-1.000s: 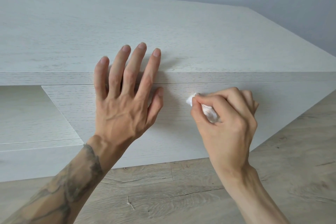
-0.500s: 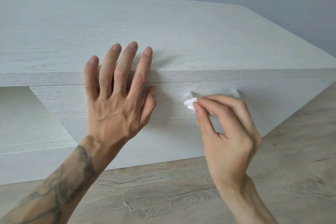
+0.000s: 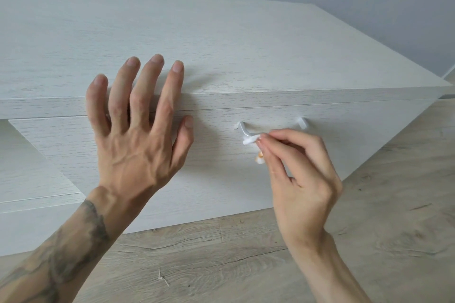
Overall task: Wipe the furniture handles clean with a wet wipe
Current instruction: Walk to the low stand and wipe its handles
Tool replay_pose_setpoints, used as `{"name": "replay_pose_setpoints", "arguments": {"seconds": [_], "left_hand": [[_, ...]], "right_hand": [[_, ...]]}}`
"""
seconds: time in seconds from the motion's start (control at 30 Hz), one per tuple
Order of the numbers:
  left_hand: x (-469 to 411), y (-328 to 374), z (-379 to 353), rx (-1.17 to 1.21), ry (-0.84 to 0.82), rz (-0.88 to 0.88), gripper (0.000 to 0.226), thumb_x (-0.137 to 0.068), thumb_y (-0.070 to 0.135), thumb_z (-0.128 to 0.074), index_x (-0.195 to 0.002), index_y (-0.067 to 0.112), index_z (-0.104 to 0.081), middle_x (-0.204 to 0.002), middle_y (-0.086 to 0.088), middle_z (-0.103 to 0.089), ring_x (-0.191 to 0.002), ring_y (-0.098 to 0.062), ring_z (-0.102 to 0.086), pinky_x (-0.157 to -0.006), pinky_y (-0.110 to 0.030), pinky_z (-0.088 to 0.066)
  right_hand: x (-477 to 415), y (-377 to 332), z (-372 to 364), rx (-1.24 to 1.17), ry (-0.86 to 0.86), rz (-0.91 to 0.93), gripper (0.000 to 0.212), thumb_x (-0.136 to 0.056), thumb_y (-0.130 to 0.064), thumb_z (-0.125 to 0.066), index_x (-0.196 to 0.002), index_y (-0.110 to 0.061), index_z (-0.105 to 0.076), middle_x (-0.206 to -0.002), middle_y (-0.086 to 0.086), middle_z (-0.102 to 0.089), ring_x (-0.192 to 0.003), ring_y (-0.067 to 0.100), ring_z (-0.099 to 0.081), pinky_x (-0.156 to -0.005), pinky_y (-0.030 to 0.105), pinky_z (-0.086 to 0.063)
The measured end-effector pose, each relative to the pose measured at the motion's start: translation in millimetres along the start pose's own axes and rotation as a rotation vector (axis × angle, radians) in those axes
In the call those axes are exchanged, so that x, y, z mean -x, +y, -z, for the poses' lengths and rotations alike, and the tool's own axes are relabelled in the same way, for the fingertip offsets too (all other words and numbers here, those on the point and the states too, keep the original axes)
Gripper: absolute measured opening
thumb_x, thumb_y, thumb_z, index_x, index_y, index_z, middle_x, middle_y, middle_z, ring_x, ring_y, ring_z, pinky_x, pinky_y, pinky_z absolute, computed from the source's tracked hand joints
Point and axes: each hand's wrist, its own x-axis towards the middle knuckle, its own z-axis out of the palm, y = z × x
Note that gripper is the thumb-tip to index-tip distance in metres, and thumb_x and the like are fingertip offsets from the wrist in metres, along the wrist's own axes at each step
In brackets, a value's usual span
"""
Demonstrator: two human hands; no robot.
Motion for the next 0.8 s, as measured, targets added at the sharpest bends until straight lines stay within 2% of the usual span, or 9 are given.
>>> {"name": "replay_pose_setpoints", "arguments": {"seconds": [0.07, 0.17, 0.23, 0.3, 0.37, 0.5, 0.6, 0.8], "left_hand": [[1, 0, 0, 0.012, -0.001, 0.001, 0.066, -0.108, 0.038, -0.047, -0.168, 0.014, -0.029, -0.165, -0.013, -0.032, -0.154, -0.033, -0.024, -0.131, -0.048, -0.003], [0, 0, 0, 0.025, -0.008, 0.0, 0.066, -0.109, 0.038, -0.046, -0.168, 0.013, -0.03, -0.164, -0.014, -0.032, -0.154, -0.034, -0.024, -0.131, -0.048, -0.004], [0, 0, 1, 0.017, -0.008, -0.004, 0.066, -0.109, 0.038, -0.046, -0.167, 0.013, -0.03, -0.164, -0.015, -0.033, -0.154, -0.034, -0.024, -0.131, -0.049, -0.005], [0, 0, 2, 0.022, -0.012, -0.001, 0.066, -0.109, 0.037, -0.046, -0.167, 0.012, -0.03, -0.164, -0.015, -0.034, -0.154, -0.034, -0.024, -0.131, -0.049, -0.004], [0, 1, 2, 0.023, -0.016, -0.001, 0.066, -0.109, 0.037, -0.047, -0.167, 0.012, -0.03, -0.164, -0.016, -0.034, -0.154, -0.035, -0.024, -0.131, -0.049, -0.003], [-1, 0, 2, 0.029, -0.013, 0.001, 0.066, -0.109, 0.037, -0.047, -0.167, 0.012, -0.031, -0.164, -0.015, -0.034, -0.154, -0.035, -0.025, -0.131, -0.048, -0.003], [-1, 0, 2, 0.037, -0.019, 0.006, 0.066, -0.109, 0.037, -0.046, -0.167, 0.011, -0.03, -0.164, -0.015, -0.033, -0.154, -0.034, -0.023, -0.13, -0.05, -0.004], [-1, 1, 1, 0.025, -0.011, 0.0, 0.065, -0.109, 0.037, -0.045, -0.167, 0.011, -0.031, -0.163, -0.015, -0.034, -0.154, -0.034, -0.024, -0.13, -0.05, -0.004]], "right_hand": [[0, 2, 1, -0.007, 0.008, -0.004, 0.015, -0.092, 0.007, -0.081, -0.107, 0.005, -0.08, -0.105, 0.017, -0.07, -0.099, 0.008, -0.07, -0.091, 0.016, -0.056], [-4, 18, 18, -0.02, 0.069, -0.116, 0.017, -0.091, 0.006, -0.082, -0.107, 0.0, -0.079, -0.105, 0.012, -0.066, -0.101, 0.004, -0.069, -0.092, 0.018, -0.055], [-6, 26, 26, -0.071, 0.118, -0.262, 0.017, -0.094, -0.001, -0.081, -0.108, -0.011, -0.079, -0.105, 0.002, -0.069, -0.101, 0.016, -0.073, -0.093, 0.024, -0.057], [-11, 30, 26, -0.225, 0.216, -0.469, 0.017, -0.096, -0.006, -0.079, -0.108, -0.018, -0.078, -0.103, 0.0, -0.077, -0.1, 0.025, -0.077, -0.092, 0.029, -0.06], [-18, 29, 24, -0.361, 0.259, -0.588, 0.014, -0.096, -0.005, -0.078, -0.107, -0.013, -0.076, -0.099, -0.001, -0.082, -0.099, 0.018, -0.08, -0.091, 0.025, -0.06], [-24, 18, 19, -0.421, 0.18, -0.698, 0.015, -0.098, -0.008, -0.077, -0.103, -0.022, -0.08, -0.097, -0.007, -0.083, -0.092, 0.005, -0.078, -0.086, 0.013, -0.057], [-25, 16, 23, -0.449, 0.185, -0.809, 0.012, -0.097, -0.014, -0.079, -0.1, -0.024, -0.083, -0.095, -0.007, -0.084, -0.09, 0.005, -0.078, -0.084, 0.014, -0.057], [-25, 7, 28, -0.458, 0.186, -0.808, 0.012, -0.094, -0.008, -0.081, -0.094, -0.02, -0.081, -0.087, -0.008, -0.083, -0.082, 0.001, -0.076, -0.076, 0.01, -0.055]]}}
